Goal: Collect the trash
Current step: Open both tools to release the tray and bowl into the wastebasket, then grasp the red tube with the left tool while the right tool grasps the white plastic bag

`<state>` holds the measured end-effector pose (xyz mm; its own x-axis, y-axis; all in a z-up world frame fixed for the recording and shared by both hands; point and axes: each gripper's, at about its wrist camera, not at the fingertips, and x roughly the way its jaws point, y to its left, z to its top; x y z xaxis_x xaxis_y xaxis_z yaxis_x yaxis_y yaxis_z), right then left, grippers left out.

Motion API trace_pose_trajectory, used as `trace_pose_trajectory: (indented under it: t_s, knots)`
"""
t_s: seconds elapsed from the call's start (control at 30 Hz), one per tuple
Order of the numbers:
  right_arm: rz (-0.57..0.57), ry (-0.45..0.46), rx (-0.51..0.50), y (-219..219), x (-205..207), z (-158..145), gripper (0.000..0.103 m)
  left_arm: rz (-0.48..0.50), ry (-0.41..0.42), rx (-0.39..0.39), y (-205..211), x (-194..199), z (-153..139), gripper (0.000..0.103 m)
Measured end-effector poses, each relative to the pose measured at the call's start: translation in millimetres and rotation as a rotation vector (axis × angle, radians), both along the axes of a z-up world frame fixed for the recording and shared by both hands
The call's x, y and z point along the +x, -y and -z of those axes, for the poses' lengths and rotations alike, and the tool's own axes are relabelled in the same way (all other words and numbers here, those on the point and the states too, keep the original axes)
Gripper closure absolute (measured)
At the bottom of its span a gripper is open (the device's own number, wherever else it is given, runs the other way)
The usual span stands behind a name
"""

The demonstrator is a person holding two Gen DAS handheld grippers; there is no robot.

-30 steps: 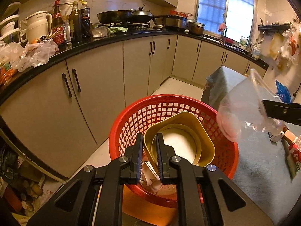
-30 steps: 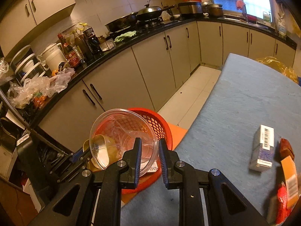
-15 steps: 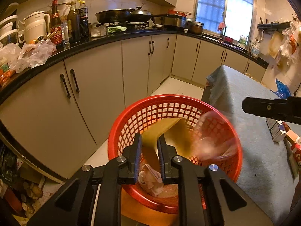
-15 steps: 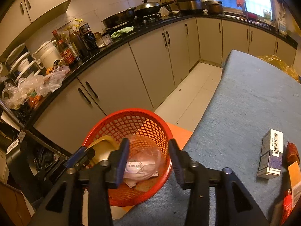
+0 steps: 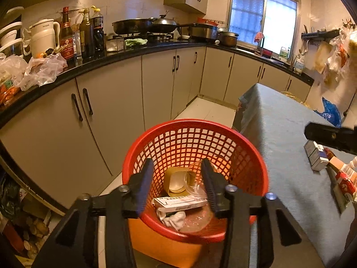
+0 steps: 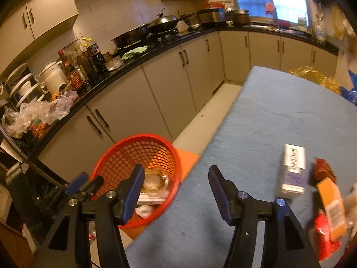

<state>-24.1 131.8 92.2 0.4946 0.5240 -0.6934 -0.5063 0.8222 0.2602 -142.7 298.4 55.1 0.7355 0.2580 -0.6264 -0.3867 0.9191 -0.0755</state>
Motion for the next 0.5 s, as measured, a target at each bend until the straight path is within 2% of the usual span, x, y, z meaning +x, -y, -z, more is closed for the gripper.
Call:
trace_pose_trajectory:
  t_s: [0.3, 0.5]
  knots:
    - [0.073, 0.049, -0.026, 58.8, -24.4, -3.5, 0.038, 0.086, 0.022, 0.017, 43.4, -1.9, -14.3, 0.052]
    - [0.132, 0.081, -0.001, 110.2, -41.6, -11.4, 0.038, 0.177, 0.016, 0.029, 84.2, 6.2, -20.0, 0.051]
